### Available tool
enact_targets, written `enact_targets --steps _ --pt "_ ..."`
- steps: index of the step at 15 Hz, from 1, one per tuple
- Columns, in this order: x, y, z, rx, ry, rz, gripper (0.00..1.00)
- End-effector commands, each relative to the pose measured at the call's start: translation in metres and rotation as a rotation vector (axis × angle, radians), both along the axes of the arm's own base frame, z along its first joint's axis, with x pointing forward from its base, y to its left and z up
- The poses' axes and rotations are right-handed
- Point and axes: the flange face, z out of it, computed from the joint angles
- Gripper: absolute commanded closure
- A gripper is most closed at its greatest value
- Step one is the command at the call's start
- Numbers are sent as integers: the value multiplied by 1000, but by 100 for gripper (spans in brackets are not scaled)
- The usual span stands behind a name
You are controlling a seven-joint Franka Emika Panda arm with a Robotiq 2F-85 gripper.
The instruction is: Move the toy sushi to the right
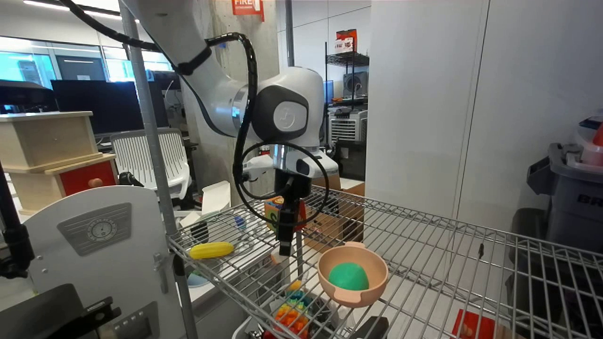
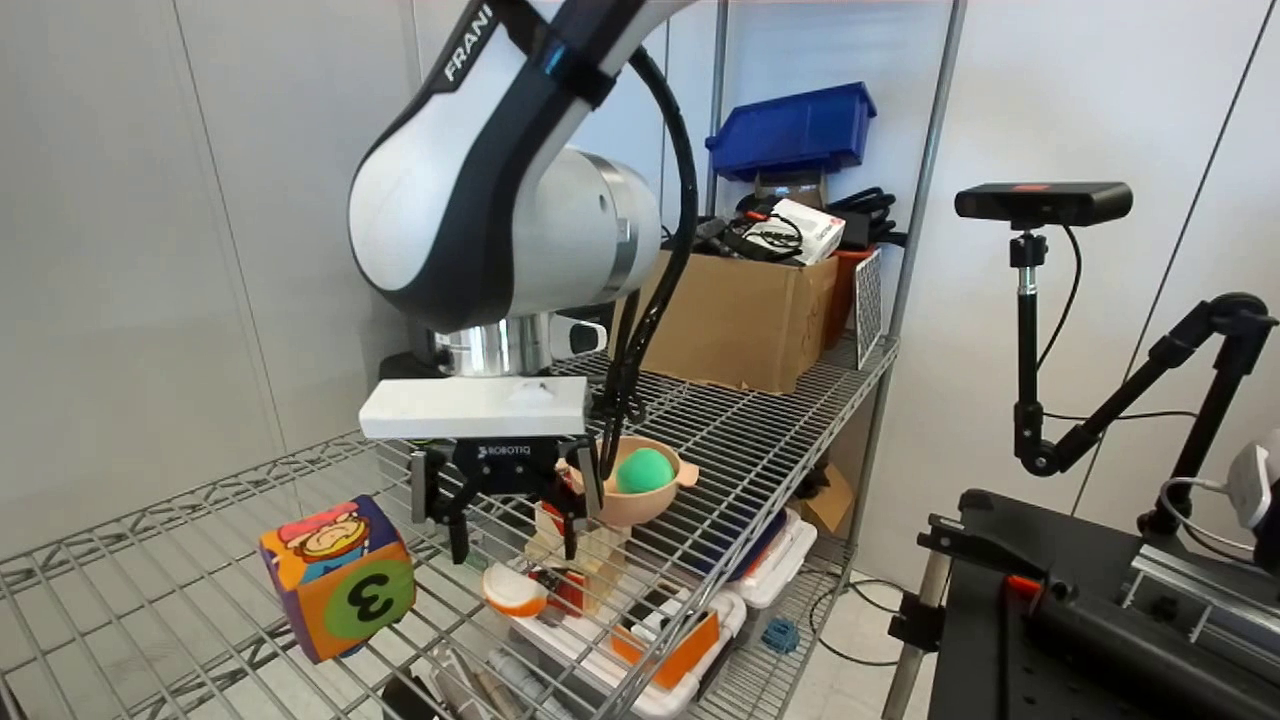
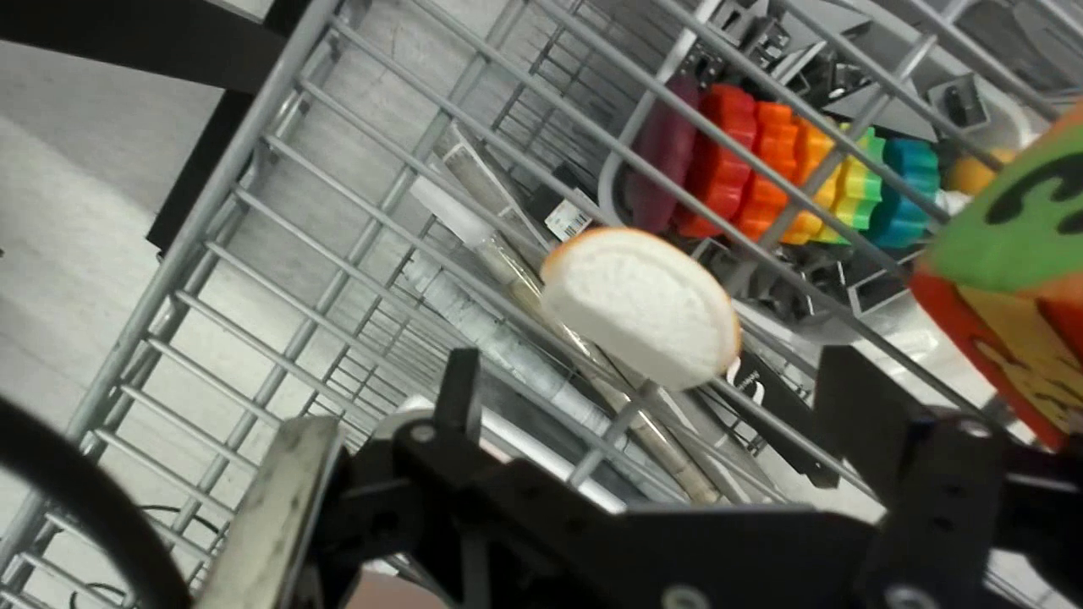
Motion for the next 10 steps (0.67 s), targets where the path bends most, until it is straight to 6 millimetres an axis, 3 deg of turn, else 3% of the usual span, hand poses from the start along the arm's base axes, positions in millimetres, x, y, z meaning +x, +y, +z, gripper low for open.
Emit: enact_targets --steps 1,10 --pt "-1 9 -5 -10 64 21 0" --pt "13 9 -16 -27 87 31 0"
